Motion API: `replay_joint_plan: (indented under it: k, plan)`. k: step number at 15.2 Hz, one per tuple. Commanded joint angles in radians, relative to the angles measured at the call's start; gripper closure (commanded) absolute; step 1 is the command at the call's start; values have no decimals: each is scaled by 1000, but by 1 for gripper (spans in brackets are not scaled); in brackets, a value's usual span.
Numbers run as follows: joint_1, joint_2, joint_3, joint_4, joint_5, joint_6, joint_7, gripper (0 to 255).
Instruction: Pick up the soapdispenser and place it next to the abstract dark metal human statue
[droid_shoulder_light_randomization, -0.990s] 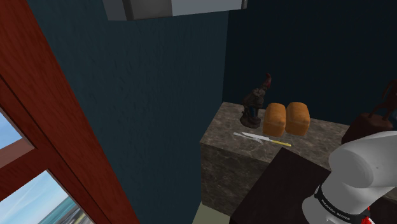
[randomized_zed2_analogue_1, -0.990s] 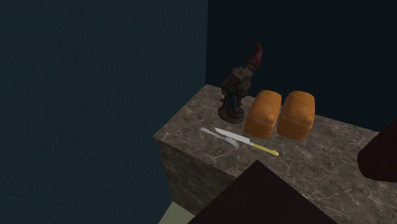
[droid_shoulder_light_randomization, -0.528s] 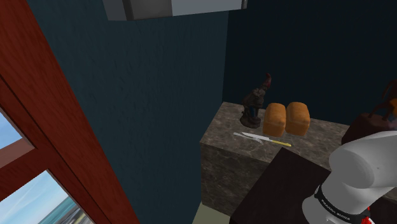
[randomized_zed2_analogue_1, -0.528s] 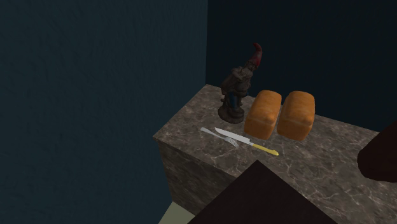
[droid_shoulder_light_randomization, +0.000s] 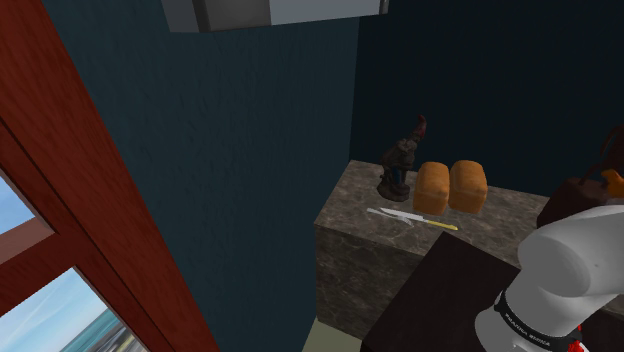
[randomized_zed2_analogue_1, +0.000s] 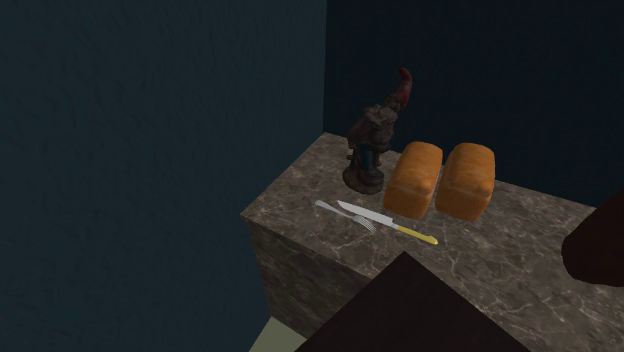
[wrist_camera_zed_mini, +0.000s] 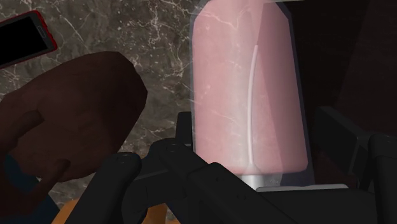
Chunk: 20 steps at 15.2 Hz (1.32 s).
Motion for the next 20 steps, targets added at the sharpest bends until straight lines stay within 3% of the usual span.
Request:
replay_joint_plan:
  k: [1, 11, 20]
  plan:
    - [13, 4, -27, -11, -11, 26, 2, 255]
    - [81, 22, -163, -71, -69, 149, 26, 255]
    - [177, 31, -315, -104, -134, 256, 56, 255]
